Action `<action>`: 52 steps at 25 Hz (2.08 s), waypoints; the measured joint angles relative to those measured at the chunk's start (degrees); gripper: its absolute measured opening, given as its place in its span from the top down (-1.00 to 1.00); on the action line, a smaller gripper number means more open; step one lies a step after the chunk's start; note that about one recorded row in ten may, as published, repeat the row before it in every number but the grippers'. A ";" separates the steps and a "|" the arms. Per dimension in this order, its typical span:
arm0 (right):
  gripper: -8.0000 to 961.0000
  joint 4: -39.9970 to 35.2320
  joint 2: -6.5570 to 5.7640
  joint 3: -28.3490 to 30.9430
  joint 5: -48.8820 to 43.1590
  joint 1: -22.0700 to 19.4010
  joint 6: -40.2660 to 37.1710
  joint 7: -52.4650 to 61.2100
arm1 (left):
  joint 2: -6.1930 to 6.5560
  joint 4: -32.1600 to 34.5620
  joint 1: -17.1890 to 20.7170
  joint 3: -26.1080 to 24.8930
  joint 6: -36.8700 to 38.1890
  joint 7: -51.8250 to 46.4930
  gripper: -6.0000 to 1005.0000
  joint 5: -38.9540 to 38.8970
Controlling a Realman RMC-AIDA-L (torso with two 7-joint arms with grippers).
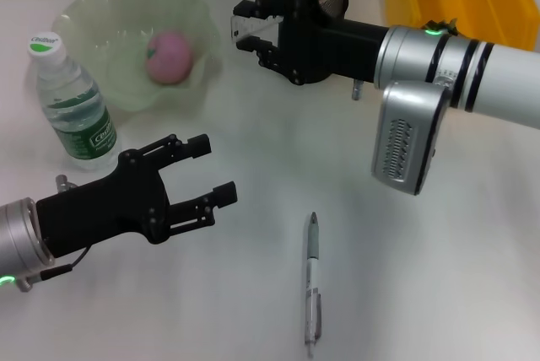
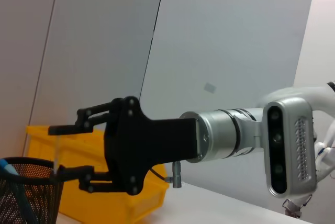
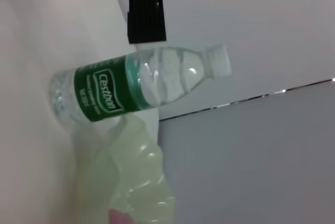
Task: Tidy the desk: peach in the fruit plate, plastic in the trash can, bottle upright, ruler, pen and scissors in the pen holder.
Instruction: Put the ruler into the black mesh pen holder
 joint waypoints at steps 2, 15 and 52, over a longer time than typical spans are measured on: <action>0.20 0.35 -0.01 0.00 0.00 0.45 0.51 1.43 | 0.00 0.00 0.12 0.17 0.18 0.20 -0.60 0.01; 0.20 1.17 -0.07 0.24 9.55 2.65 1.42 18.34 | 0.10 0.27 0.36 0.25 2.36 0.71 -0.60 0.01; 0.19 3.73 -0.07 0.78 27.05 4.69 8.42 52.82 | -0.09 0.16 -1.22 0.43 5.45 1.28 -0.59 0.36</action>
